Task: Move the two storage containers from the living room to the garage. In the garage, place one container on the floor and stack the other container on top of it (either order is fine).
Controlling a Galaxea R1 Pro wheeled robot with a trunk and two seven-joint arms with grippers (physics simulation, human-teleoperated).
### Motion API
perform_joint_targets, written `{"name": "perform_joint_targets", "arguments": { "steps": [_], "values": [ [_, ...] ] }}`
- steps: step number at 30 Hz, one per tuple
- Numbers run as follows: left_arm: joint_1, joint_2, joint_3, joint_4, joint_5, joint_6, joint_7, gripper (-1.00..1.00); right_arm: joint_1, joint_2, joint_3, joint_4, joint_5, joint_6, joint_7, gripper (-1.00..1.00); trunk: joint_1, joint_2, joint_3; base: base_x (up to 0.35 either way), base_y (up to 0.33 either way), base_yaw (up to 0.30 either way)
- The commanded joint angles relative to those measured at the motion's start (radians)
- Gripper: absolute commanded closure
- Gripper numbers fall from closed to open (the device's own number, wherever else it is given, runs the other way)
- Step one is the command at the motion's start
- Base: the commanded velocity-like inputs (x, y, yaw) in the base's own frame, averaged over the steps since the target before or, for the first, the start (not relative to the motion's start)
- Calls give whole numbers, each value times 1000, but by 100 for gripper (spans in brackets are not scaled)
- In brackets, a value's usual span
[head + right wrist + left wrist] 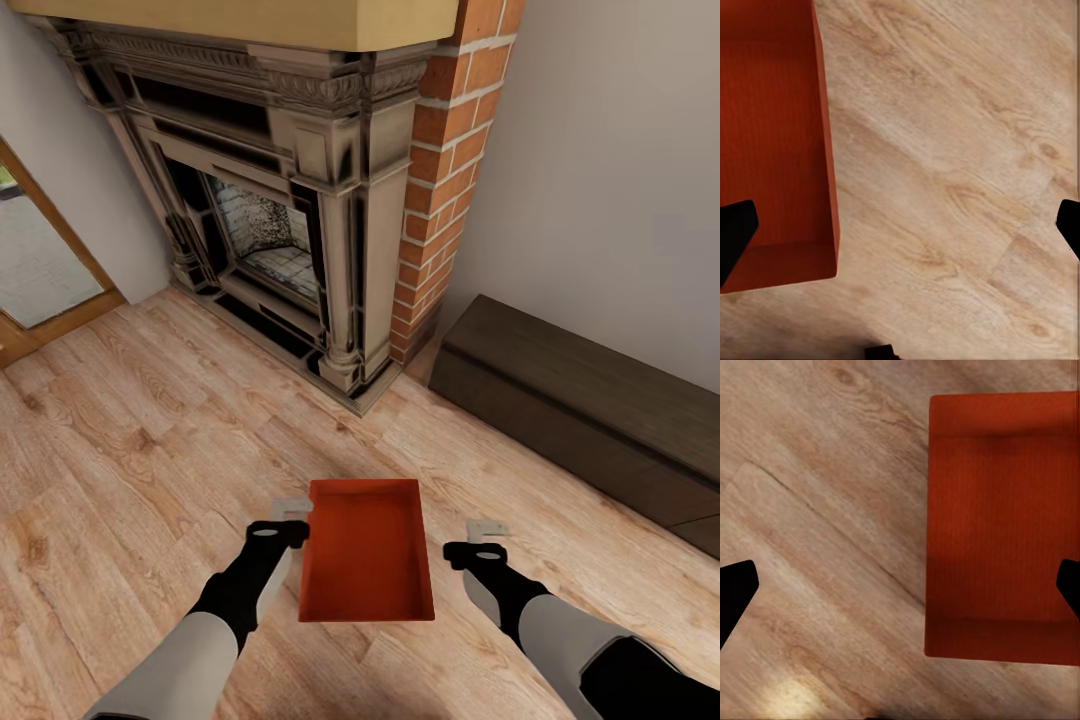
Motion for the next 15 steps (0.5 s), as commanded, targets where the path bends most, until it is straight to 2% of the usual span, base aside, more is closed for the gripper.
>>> {"name": "perform_joint_targets", "arguments": {
  "steps": [1, 6, 7, 9, 11, 15],
  "values": [
    [0, -2, -4, -2, -2, 8, 3, -100, 0, -2, 9, -2, -5, 5, -6, -100, 0, -1, -1, 0, 0, 0],
    [0, -4, -5, -3, 1, 19, -3, -100, -4, -3, 9, -2, -5, 35, -6, -100, 0, -1, -1, 0, 0, 0],
    [0, -4, -6, -3, 2, 36, -3, -100, -18, -3, 9, -3, -6, 89, -6, -100, 0, -1, -1, 0, 0, 0],
    [0, -4, -8, -5, 8, 80, -3, -100, -27, -4, 8, -4, -10, 133, -6, -100, 0, -1, -1, 0, 0, 0],
    [0, -4, -7, -32, 38, 139, -2, -100, -31, -4, 8, -7, -19, 159, -6, -100, 0, -1, -1, 0, 0, 0],
    [0, -4, -7, -59, 71, 161, -1, -100, -32, -6, 9, -9, -22, 166, -6, -100, 0, -1, -1, 0, 0, 0]
  ]
}}
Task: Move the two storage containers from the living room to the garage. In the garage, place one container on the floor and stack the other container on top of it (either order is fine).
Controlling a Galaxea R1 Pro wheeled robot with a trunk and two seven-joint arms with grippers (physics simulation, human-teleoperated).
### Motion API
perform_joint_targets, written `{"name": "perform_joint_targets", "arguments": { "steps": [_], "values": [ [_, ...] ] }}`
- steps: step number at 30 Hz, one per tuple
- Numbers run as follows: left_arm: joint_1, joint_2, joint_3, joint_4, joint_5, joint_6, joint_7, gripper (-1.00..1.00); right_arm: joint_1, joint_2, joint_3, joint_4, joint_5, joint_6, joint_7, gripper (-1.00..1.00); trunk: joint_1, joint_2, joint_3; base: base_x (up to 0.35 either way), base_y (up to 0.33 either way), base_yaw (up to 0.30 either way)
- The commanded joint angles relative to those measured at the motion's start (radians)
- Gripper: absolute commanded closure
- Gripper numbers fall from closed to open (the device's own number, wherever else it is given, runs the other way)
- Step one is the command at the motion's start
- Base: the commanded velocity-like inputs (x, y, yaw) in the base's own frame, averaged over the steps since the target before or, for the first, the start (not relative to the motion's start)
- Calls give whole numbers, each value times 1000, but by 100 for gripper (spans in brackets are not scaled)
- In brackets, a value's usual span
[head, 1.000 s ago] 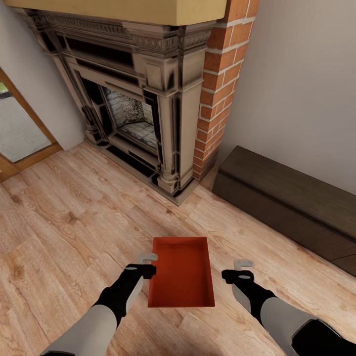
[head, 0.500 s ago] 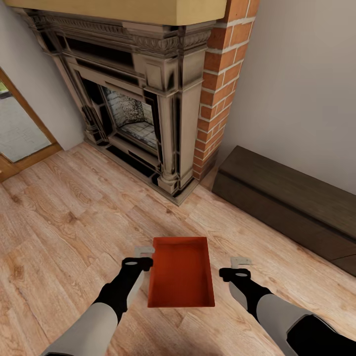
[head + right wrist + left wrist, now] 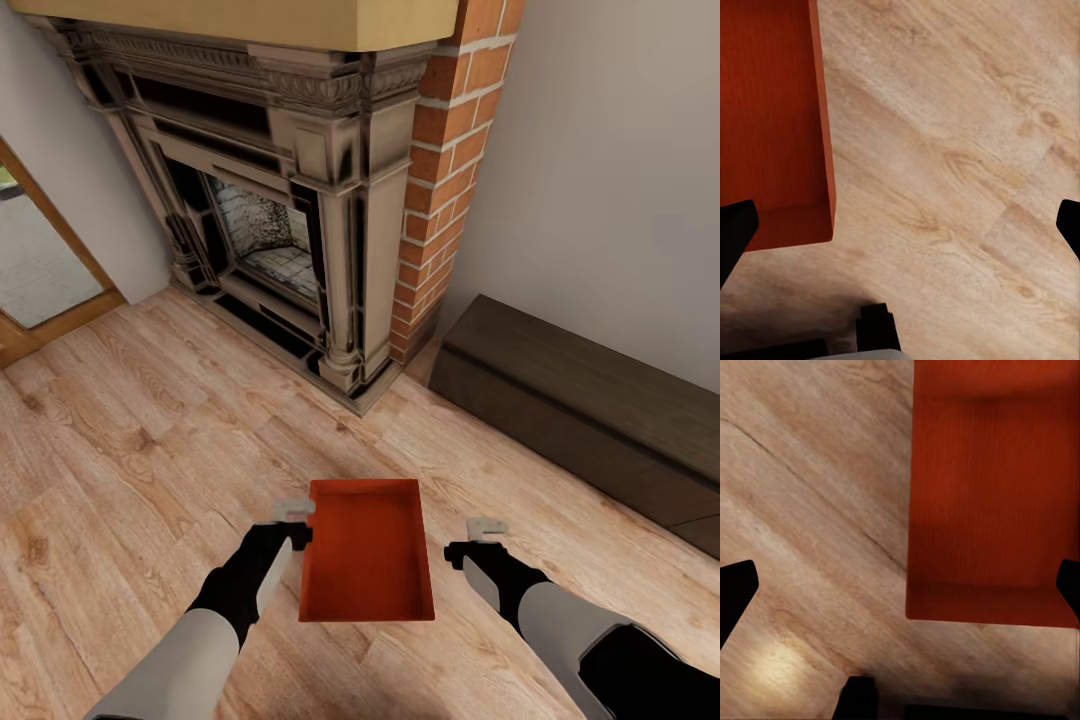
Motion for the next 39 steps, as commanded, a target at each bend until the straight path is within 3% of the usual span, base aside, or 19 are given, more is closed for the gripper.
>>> {"name": "perform_joint_targets", "arguments": {
  "steps": [1, 13, 18, 32, 39],
  "values": [
    [0, 0, -2, -4, 7, 7, 6, -100, 0, -1, 8, -3, -7, 7, -6, -100, 0, -1, -1, 0, 0, 0],
    [0, 2, -2, 2, 15, 12, 4, -100, -1, 0, 7, -7, -9, 2, -6, -100, 46, -85, -38, 0, 0, 0],
    [0, 0, -1, 1, 12, 11, 6, -100, -1, 3, 7, -10, -9, 2, -6, -100, 46, -85, -38, 0, 0, 0],
    [0, 1, -2, -1, 12, 12, 5, -100, -1, 6, 7, -35, -14, 3, -6, -100, 100, -183, -82, 0, 0, 0],
    [0, 2, -1, -4, 12, 10, 3, -100, -1, 4, 7, -36, -15, 3, -6, -100, 115, -211, -95, 0, 0, 0]
  ]
}}
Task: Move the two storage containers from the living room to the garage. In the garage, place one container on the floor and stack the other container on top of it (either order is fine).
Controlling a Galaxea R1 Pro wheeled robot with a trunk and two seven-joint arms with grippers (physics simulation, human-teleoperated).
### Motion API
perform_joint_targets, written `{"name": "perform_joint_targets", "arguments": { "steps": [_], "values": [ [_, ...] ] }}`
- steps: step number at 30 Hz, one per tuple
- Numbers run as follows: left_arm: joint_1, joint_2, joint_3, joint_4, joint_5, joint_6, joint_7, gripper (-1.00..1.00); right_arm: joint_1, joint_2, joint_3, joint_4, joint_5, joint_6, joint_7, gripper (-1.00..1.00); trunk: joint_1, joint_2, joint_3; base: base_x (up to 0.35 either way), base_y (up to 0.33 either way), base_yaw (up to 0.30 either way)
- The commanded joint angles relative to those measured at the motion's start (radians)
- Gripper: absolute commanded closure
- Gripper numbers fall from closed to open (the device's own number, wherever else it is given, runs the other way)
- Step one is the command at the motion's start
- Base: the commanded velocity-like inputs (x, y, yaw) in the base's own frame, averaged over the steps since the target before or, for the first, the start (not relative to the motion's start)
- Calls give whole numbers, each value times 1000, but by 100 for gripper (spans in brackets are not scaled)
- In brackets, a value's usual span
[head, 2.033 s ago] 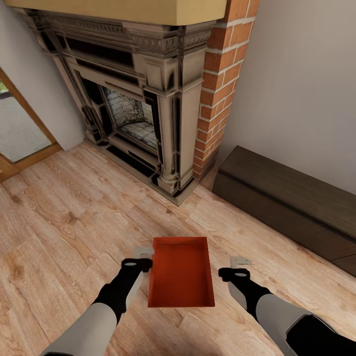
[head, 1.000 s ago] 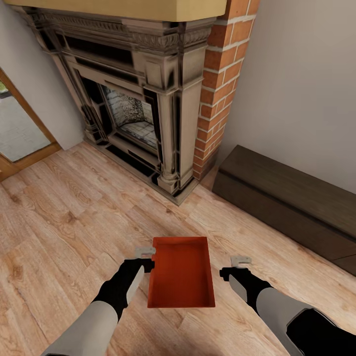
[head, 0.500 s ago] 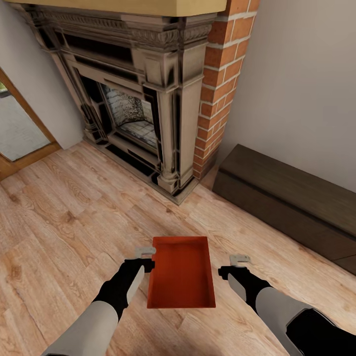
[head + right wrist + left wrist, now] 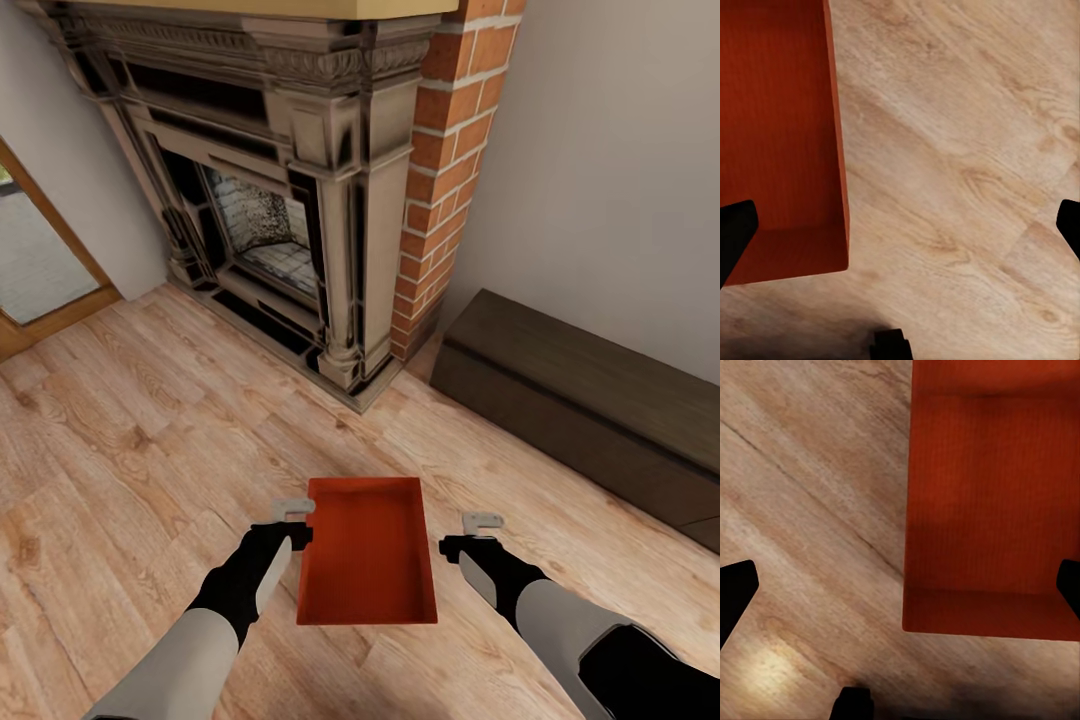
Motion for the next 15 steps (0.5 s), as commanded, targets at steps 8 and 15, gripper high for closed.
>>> {"name": "perform_joint_targets", "arguments": {
  "steps": [8, 15],
  "values": [
    [0, 2, -3, 8, 9, 5, 3, -100, 0, -2, 8, -2, -6, 2, -7, -100, 31, -57, -26, 0, 0, 0],
    [0, 3, 1, 63, 11, -8, 3, -100, 0, 1, 8, -3, -6, 4, -7, -100, 58, -106, -48, 0, 0, 0]
  ]
}}
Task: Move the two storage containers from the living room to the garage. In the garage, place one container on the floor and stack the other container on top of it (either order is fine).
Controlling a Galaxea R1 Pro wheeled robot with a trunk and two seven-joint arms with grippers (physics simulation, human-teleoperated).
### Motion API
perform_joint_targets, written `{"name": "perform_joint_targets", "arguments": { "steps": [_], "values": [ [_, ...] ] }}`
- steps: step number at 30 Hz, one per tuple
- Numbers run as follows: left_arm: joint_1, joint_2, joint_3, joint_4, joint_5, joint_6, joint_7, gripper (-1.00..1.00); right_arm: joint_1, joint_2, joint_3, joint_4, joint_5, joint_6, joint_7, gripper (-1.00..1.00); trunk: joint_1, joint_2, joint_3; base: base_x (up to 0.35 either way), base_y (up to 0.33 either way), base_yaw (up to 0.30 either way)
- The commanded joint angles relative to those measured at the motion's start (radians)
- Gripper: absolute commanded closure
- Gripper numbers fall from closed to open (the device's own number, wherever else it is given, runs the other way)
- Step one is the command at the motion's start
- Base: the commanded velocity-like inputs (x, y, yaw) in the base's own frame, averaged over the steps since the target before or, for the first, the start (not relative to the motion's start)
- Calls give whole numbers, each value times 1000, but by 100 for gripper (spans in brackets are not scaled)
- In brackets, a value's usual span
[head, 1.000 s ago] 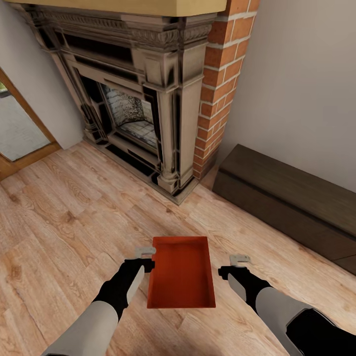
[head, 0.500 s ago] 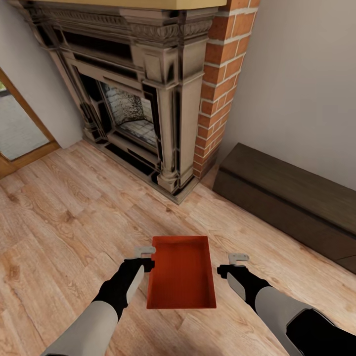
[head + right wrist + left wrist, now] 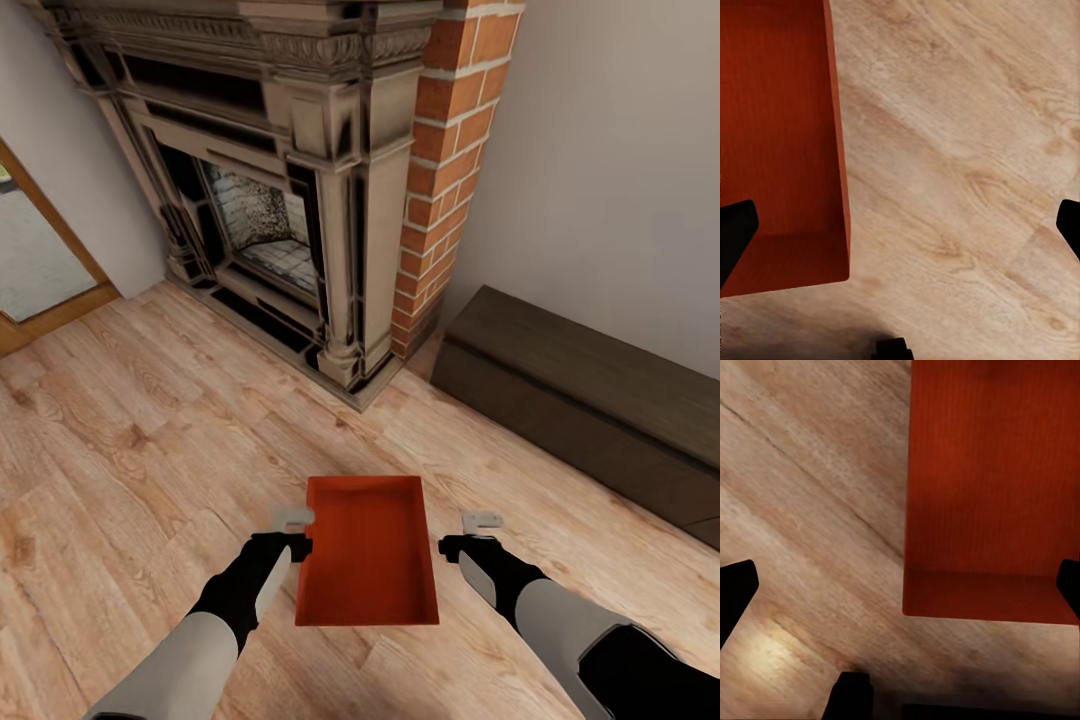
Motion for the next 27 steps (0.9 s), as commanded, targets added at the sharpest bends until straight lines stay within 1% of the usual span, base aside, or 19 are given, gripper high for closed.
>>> {"name": "perform_joint_targets", "arguments": {
  "steps": [1, 3, 8, 13, 16, 20, 23, 27],
  "values": [
    [0, 0, -3, 3, 5, 4, 6, -100, 0, 1, 8, -2, -6, 13, -5, -100, 4, -8, -4, 0, 0, 0],
    [0, 1, -2, 4, 6, 4, 7, -100, -4, 3, 8, -2, -7, 23, -4, -100, 12, -22, -10, 0, 0, 0],
    [0, 2, -1, 6, 5, 9, 6, -100, -25, 6, 8, -2, -7, 103, -1, -100, 31, -57, -26, 0, 0, 0],
    [0, 2, -1, 5, 4, 12, 6, -100, -43, 9, 8, -2, -7, 163, -1, -100, 50, -92, -41, 0, 0, 0],
    [0, 2, -1, 5, 4, 12, 6, -100, -50, 10, 8, -2, -7, 185, -1, -100, 61, -113, -51, 0, 0, 0],
    [0, 2, -1, 4, 4, 14, 8, -100, -53, 13, 8, -2, -7, 193, -1, -100, 77, -141, -63, 0, 0, 0],
    [0, 2, -1, 4, 4, 14, 11, -100, -54, 22, 8, -2, -6, 186, -1, -100, 88, -162, -73, 0, 0, 0],
    [0, 2, -1, 4, 4, 14, 12, -100, -54, 25, 8, -2, -5, 182, 0, -100, 104, -190, -85, 0, 0, 0]
  ]
}}
